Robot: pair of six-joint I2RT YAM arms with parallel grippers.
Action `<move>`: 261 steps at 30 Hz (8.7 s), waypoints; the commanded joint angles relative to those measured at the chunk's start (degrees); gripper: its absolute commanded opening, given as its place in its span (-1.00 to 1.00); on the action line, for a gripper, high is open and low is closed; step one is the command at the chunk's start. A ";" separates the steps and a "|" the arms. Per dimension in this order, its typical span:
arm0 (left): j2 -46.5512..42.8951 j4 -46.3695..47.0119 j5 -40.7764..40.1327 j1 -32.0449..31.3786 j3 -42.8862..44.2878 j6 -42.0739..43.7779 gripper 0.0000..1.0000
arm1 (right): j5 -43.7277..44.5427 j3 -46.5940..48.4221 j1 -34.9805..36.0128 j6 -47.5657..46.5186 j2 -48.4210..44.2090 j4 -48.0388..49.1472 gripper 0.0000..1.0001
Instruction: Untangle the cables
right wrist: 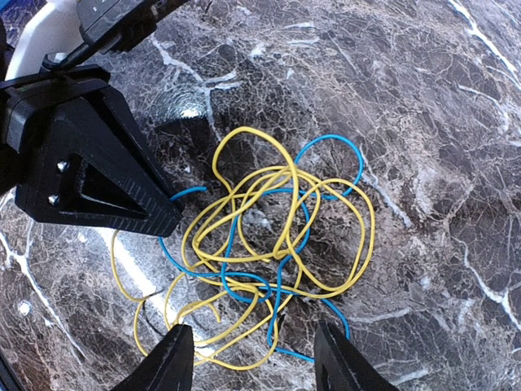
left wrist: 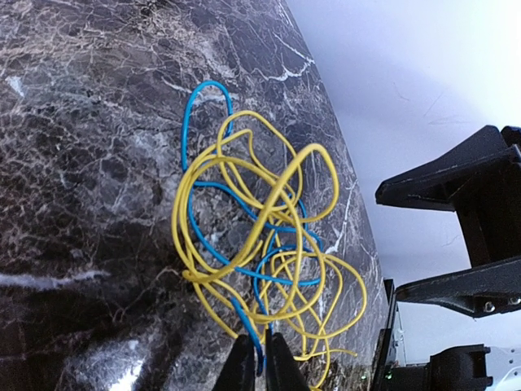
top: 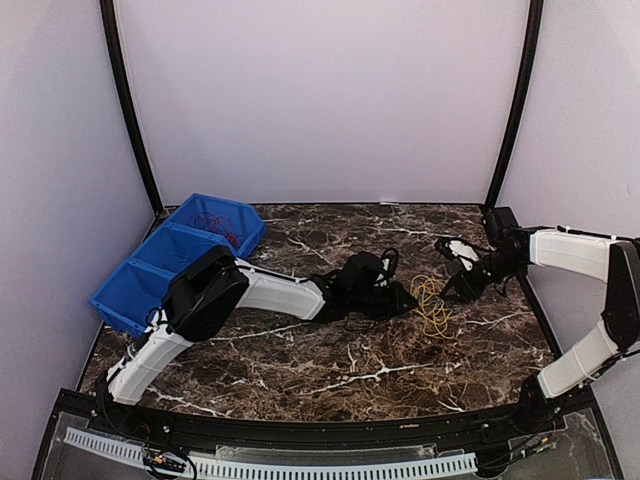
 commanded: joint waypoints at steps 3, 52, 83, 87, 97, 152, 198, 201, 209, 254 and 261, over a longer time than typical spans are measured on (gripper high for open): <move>-1.14 1.00 0.43 0.24 -0.72 0.10 -1.00 | -0.97 -0.76 -0.03 -0.54 -0.28 1.32 0.05; -49.06 9.38 -15.93 3.49 -52.70 7.47 -1.00 | 4.68 3.88 28.26 -11.29 20.50 18.07 -0.70; -83.41 -43.96 -47.48 16.68 -9.71 49.46 -1.00 | 9.61 7.60 14.51 -6.58 25.52 14.08 -1.00; -81.77 -44.38 -39.13 16.62 -9.49 47.47 -1.00 | 11.48 8.67 12.28 -6.59 25.32 12.24 -0.96; -78.38 -32.84 -19.81 16.65 -26.35 37.34 -1.00 | 12.07 9.02 8.68 -9.52 13.99 6.53 -0.81; -83.51 -37.53 -55.67 19.26 -19.44 65.39 -1.00 | -7.02 8.25 -1.35 -1.00 -5.42 -1.22 0.50; -71.68 -42.26 -27.70 45.82 -45.20 42.39 -1.00 | -11.89 1.23 -0.55 -3.13 -1.40 2.19 0.55; -68.46 -40.71 -25.11 46.01 -45.99 41.70 -1.00 | -11.72 0.96 -0.55 -3.26 -1.43 2.17 0.55; -60.71 -42.97 -23.68 47.34 -43.39 39.59 -0.50 | -11.93 1.20 -0.55 -3.48 -1.30 2.02 0.55; -50.52 0.59 -0.46 14.37 -49.00 23.39 0.09 | 4.57 37.83 8.64 -5.68 36.75 -0.17 -0.13; -45.15 21.80 0.63 12.01 -53.67 23.74 0.12 | -0.86 34.16 14.42 -3.24 29.38 -1.27 -1.00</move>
